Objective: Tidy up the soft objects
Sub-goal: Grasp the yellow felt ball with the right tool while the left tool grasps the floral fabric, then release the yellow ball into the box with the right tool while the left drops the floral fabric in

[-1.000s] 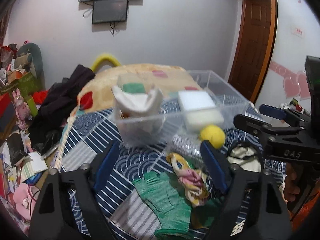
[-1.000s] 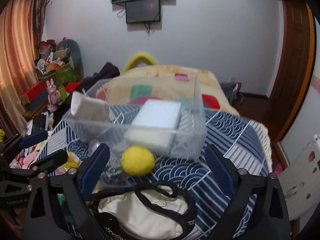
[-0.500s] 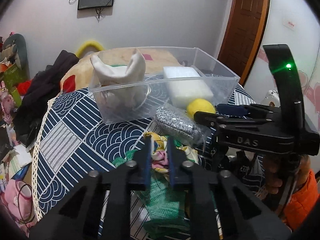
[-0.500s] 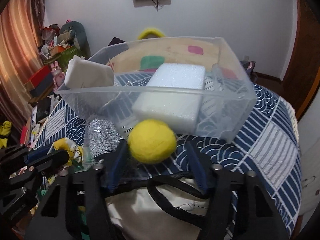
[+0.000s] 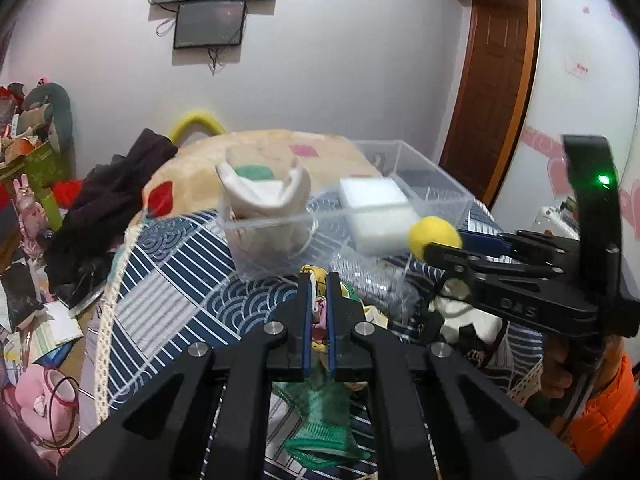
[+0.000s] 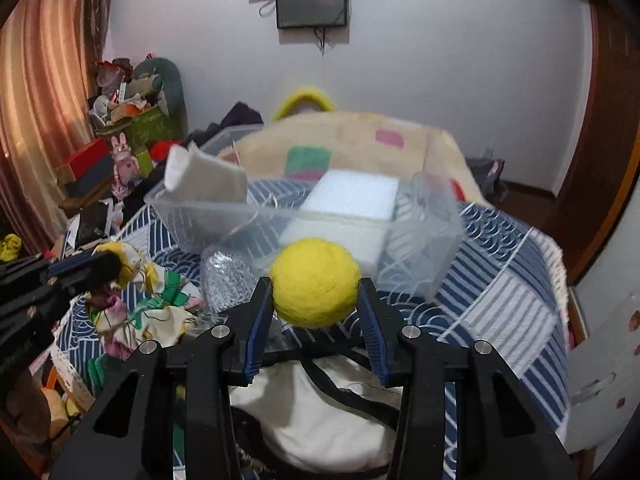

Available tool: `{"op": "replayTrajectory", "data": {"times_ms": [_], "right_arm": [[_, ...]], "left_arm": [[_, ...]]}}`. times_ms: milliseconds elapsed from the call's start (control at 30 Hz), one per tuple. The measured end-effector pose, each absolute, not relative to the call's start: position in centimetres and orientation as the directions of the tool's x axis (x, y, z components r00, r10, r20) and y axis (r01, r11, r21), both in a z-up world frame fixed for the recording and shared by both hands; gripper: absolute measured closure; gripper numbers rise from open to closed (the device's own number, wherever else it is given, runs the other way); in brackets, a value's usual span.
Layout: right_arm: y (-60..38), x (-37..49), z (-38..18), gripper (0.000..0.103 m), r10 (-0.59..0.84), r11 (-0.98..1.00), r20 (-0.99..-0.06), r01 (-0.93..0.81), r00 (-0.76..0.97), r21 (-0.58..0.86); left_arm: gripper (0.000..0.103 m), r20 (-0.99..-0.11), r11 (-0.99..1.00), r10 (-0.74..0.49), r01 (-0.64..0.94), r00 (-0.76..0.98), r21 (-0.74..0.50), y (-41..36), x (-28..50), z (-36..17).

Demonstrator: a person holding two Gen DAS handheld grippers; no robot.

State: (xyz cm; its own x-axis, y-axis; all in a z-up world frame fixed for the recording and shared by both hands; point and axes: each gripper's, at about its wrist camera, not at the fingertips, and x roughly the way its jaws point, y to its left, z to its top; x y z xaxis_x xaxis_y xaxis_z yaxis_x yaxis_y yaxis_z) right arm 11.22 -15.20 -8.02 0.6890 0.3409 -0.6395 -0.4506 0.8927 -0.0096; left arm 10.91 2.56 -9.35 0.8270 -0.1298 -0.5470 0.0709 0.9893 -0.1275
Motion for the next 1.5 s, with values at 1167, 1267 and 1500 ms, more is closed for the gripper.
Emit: {"op": "replayTrajectory", "data": {"times_ms": [1167, 1267, 1500], "right_arm": [[-15.7, 14.4, -5.1, 0.064, 0.317, 0.929, -0.525, -0.370, 0.790, 0.004], [-15.6, 15.2, -6.0, 0.064, 0.308, 0.930, -0.554, -0.368, 0.773, 0.004], [-15.2, 15.7, -7.1, 0.064, 0.292, 0.928, -0.601, -0.372, 0.744, -0.010]], "left_arm": [[0.098, -0.382, 0.990, -0.127, 0.094, 0.916, -0.103, 0.6, 19.1, -3.4], [0.098, -0.427, 0.991, -0.128, 0.095, 0.895, -0.099, 0.7, 20.8, -4.8], [0.098, -0.520, 0.984, -0.162, 0.099, 0.839, -0.147, 1.3, 22.8, -7.5]]}}
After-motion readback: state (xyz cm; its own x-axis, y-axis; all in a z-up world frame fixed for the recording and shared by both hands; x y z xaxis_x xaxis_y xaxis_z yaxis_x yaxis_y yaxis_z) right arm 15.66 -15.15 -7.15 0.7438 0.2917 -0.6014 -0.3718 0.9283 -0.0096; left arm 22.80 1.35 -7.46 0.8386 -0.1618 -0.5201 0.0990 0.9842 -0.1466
